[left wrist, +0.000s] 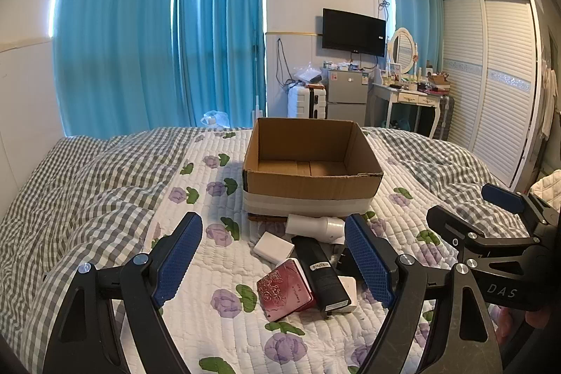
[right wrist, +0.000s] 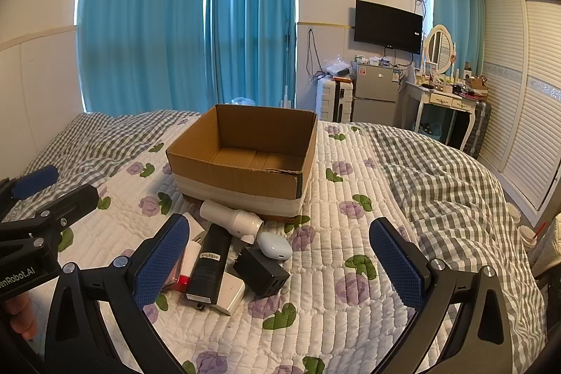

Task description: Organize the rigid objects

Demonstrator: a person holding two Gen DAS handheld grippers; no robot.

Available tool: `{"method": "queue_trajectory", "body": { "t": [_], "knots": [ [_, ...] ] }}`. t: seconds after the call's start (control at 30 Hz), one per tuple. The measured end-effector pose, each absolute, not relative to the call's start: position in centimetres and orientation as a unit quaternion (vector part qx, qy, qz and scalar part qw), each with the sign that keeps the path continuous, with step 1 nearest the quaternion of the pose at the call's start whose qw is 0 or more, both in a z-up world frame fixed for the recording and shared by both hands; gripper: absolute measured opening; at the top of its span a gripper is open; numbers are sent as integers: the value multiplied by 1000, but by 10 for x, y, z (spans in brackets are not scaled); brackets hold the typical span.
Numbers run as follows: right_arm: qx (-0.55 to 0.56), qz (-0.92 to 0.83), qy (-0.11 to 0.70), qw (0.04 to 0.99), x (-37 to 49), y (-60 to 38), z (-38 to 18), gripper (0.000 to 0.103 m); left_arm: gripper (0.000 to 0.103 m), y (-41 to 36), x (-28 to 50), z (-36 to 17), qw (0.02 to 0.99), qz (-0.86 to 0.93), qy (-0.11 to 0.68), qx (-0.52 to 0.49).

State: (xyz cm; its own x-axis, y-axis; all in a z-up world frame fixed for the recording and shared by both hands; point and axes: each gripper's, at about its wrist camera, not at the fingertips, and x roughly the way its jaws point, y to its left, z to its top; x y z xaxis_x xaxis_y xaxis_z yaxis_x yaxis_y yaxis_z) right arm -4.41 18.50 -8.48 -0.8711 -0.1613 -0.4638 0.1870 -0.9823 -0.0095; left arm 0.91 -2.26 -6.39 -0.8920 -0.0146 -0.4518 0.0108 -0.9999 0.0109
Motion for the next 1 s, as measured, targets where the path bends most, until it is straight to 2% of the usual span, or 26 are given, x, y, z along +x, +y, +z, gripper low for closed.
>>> {"method": "queue_trajectory", "body": {
  "t": [1.0],
  "knots": [
    [240,-966,29,89,-46,183,-85,103,86,-27,9,-69,8,-972,-5,234]
  ]
}}
